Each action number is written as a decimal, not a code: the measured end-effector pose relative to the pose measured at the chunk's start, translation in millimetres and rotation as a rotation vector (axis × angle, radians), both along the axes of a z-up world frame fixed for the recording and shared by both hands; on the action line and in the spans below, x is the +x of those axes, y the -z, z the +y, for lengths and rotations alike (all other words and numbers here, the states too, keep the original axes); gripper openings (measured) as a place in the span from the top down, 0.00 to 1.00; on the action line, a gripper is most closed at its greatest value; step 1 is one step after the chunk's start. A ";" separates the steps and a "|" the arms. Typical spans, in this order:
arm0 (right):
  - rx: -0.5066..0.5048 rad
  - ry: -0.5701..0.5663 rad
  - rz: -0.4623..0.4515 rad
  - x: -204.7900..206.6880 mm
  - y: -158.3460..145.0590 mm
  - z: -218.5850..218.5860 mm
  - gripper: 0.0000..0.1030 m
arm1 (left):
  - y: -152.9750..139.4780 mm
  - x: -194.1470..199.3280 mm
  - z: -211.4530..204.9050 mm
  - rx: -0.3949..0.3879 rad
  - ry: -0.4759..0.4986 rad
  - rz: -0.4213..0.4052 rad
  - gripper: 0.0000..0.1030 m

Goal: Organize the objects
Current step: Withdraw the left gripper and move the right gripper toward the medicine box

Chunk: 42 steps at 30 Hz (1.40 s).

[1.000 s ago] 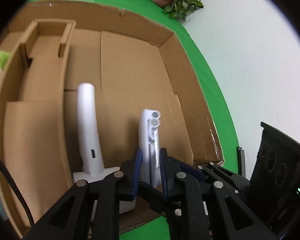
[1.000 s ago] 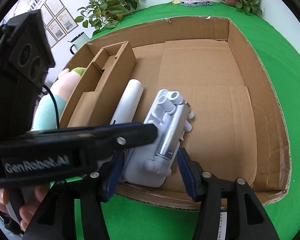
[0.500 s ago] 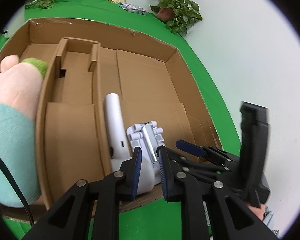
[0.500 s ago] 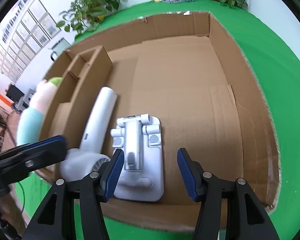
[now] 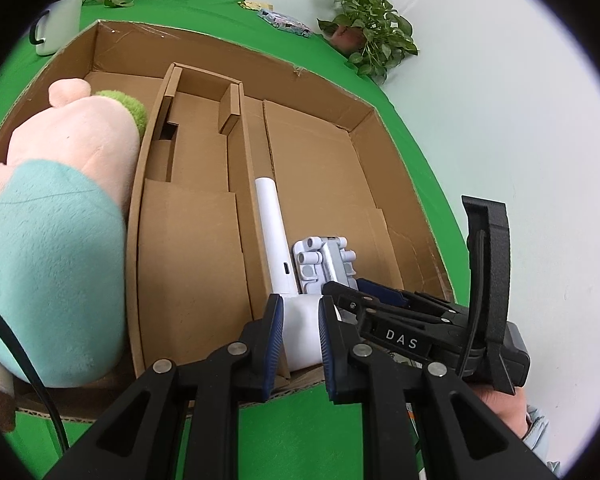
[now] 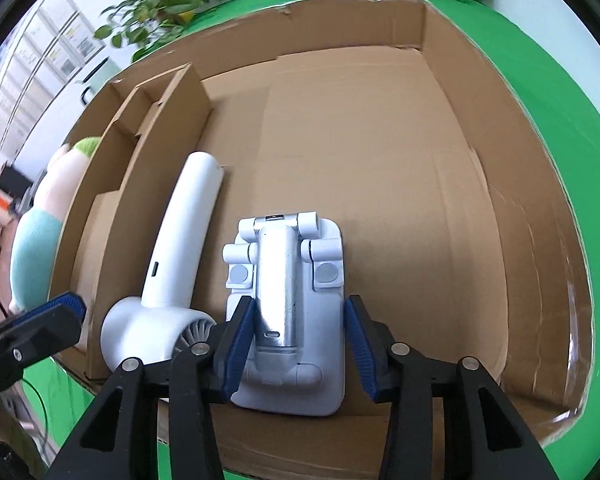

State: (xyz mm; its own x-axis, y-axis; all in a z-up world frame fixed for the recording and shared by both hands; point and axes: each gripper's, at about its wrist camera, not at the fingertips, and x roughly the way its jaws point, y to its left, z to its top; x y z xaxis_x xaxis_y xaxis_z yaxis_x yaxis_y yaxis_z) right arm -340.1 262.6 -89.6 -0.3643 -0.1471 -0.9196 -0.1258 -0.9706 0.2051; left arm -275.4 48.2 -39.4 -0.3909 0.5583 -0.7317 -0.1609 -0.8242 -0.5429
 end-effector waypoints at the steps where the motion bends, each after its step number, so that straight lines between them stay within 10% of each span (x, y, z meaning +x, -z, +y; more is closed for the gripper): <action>1: -0.001 0.007 -0.005 0.1 0.0 0.0 0.58 | 0.1 0.7 -0.5 0.001 -0.001 0.001 0.85; 13: -0.018 0.042 0.037 8.1 -18.9 5.0 0.52 | -6.1 8.5 -1.2 -0.047 -0.023 0.060 0.85; 20: 0.110 0.015 0.445 74.4 -83.8 -9.6 0.01 | -37.7 34.8 -1.7 -0.218 -0.109 0.294 0.79; 24: 0.142 0.044 0.550 107.7 -94.2 -13.4 0.01 | -48.0 48.1 -11.6 -0.240 -0.166 0.361 0.42; 42: 0.177 -0.024 0.635 164.3 -92.5 -27.1 0.01 | -57.2 109.0 -14.4 -0.399 -0.289 0.534 0.25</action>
State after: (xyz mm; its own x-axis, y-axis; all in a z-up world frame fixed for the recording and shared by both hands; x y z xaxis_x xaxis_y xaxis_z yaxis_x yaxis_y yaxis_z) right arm -175.8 235.5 2.9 -0.8425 -0.0278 -0.5380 -0.0112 -0.9975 0.0691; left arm -166.4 33.8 17.9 -0.8433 0.1090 -0.5262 -0.0661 -0.9928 -0.0997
